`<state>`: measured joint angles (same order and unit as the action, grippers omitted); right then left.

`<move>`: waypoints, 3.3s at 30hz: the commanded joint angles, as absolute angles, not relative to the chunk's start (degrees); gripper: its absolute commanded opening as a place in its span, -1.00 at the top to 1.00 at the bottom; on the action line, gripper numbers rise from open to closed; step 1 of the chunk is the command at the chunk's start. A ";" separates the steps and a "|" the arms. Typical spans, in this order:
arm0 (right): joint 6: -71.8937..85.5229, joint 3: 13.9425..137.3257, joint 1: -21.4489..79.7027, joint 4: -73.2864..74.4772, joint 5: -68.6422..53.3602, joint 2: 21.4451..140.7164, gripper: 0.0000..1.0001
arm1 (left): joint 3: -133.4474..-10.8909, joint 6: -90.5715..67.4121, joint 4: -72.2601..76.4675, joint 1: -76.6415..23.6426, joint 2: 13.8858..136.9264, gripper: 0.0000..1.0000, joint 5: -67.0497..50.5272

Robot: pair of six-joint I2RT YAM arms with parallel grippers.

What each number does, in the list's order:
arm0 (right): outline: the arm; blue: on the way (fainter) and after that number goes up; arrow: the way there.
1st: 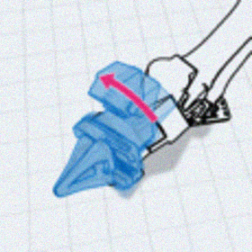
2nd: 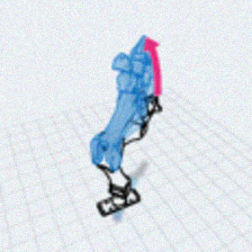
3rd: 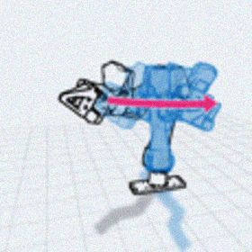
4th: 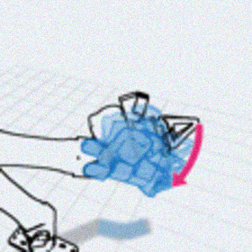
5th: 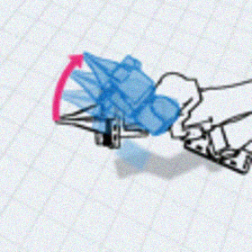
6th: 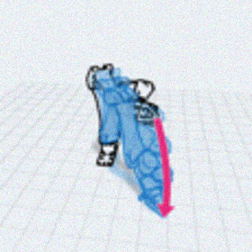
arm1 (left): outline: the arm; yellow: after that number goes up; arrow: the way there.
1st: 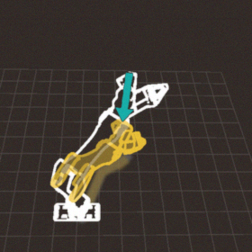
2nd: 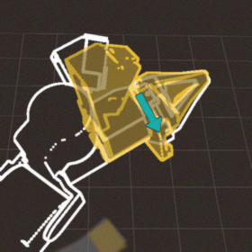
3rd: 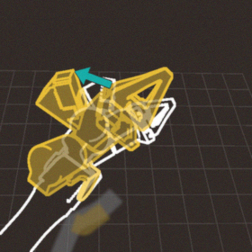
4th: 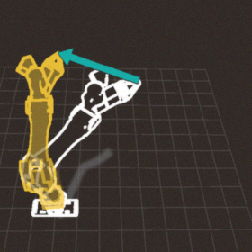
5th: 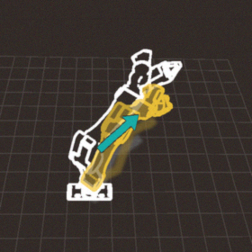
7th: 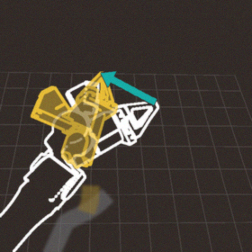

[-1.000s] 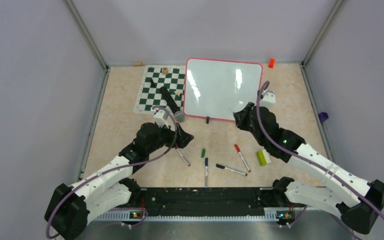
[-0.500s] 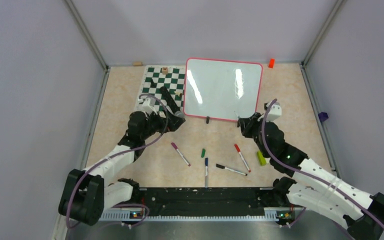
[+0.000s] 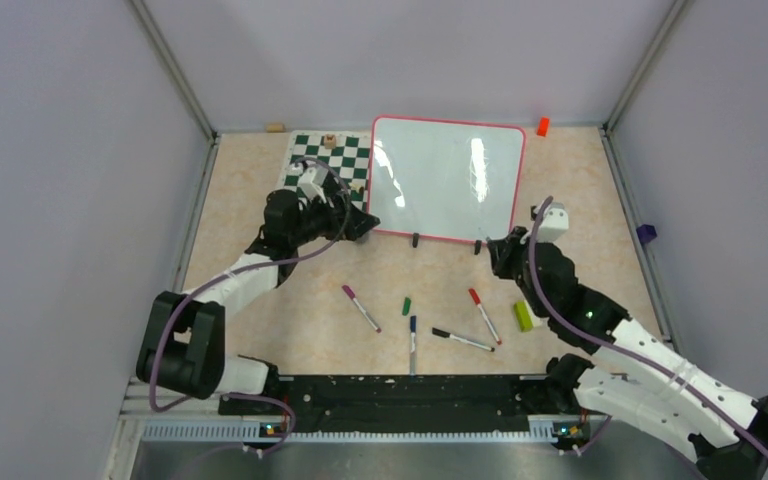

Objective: Write a sentence on the whiteboard
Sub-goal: Move the whiteboard to the center of the board.

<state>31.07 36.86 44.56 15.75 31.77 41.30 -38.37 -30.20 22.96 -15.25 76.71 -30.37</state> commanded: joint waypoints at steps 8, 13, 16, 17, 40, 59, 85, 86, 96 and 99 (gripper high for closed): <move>29.17 41.43 44.32 24.00 30.15 35.06 1.00 | -42.94 -29.52 38.25 -14.20 85.88 -0.97 -43.93; 28.94 41.50 44.29 25.78 30.22 32.60 1.00 | -44.00 -29.13 39.75 -13.11 86.66 -0.97 -42.99; 29.20 42.70 44.30 28.17 30.12 32.42 1.00 | -45.18 -26.74 36.25 -12.73 86.55 -0.97 -39.59; 29.26 42.93 44.22 28.89 30.05 32.33 1.00 | -45.55 -26.67 36.79 -12.48 86.95 -0.97 -40.27; 27.10 44.60 44.29 25.60 29.85 34.48 1.00 | -70.29 -21.28 24.49 -6.11 108.32 -0.97 -51.71; 26.92 46.23 44.28 25.73 29.74 35.10 1.00 | -78.77 -37.32 43.75 -5.60 125.10 -0.62 -62.89; 29.70 46.54 44.28 29.65 26.78 31.69 1.00 | -80.28 -33.44 34.19 -7.38 127.12 0.20 -65.69; 29.84 46.46 44.27 29.78 26.68 31.60 1.00 | -80.47 -33.75 34.27 -7.38 127.45 0.27 -66.03; 29.70 46.79 44.30 29.20 26.25 32.83 1.00 | -76.95 -32.57 34.22 -7.68 125.74 1.00 -68.45; 29.07 47.06 44.25 28.64 26.01 33.76 1.00 | -74.77 -30.50 33.18 -8.31 124.22 1.00 -68.31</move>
<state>29.76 43.68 44.56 30.06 26.59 32.71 -77.87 -33.74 35.66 -7.62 126.87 -70.26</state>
